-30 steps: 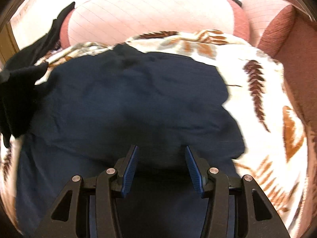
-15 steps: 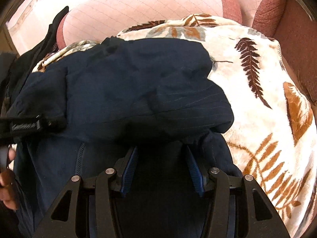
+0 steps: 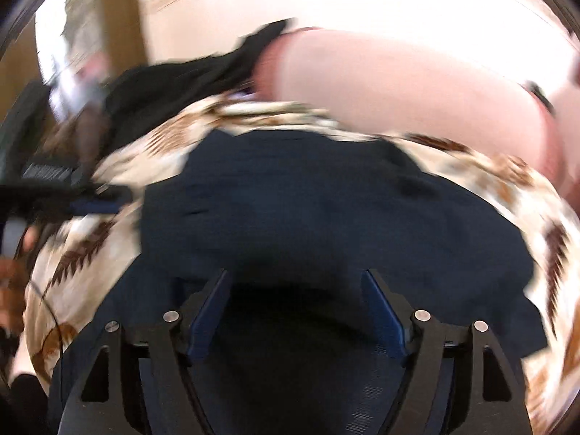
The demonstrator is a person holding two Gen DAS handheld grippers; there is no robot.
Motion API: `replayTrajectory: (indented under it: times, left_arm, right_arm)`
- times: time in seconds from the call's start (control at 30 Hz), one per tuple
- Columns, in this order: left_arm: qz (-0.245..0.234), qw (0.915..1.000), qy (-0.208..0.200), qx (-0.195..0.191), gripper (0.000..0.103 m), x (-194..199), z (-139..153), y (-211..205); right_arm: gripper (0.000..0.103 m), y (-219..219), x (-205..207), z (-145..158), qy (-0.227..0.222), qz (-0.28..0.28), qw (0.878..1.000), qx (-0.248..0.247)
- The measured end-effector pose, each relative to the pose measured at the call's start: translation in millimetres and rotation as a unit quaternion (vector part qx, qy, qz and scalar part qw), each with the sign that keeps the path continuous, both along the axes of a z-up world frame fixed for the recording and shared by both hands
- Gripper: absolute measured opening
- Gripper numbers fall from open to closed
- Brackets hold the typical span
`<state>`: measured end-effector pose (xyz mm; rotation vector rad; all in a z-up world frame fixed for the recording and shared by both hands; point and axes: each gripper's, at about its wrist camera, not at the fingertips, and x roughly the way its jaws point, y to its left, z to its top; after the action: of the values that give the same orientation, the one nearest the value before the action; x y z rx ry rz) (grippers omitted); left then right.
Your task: Fold large clothes
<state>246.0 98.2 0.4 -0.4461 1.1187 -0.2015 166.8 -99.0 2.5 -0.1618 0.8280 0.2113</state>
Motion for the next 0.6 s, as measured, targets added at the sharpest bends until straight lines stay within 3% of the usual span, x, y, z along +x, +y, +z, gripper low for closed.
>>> replayTrajectory:
  times: [0.1,0.2,0.27,0.3,0.33,0.47,0.6]
  left_arm:
    - [0.010,0.9998,0.018,-0.001,0.037,4.6,-11.6,6.9]
    - [0.011,0.9996,0.026,0.000,0.037,2.5,-15.8,8.3]
    - [0.012,0.9995,0.030,0.000,0.037,6.9,-18.7,10.2]
    - [0.013,0.9994,0.032,-0.002,0.037,8.0,-18.9,10.5]
    - [0.013,0.9994,0.032,-0.004,0.037,9.7,-20.1,10.3]
    - [0.000,0.9995,0.031,-0.004,0.037,11.9,-17.2,-0.8]
    - [-0.025,0.9993,0.028,0.000,0.037,15.7,-9.1,-29.3]
  right_arm:
    - [0.076,53.1,4.1,-18.2,-0.007,0.051,0.995,-0.082]
    - [0.075,86.3,8.0,-36.6,-0.032,0.056,0.983,-0.173]
    - [0.071,89.8,8.4,-38.1,-0.053,0.055,0.979,-0.187]
    - [0.048,86.4,9.0,-35.6,-0.050,0.059,0.982,-0.169]
    - [0.018,79.2,11.5,-31.6,-0.036,0.061,0.988,-0.138]
    - [0.012,30.7,10.1,-3.6,-0.036,0.016,0.999,-0.007]
    - [0.010,-53.2,-3.1,20.7,-0.036,-0.074,0.987,0.141]
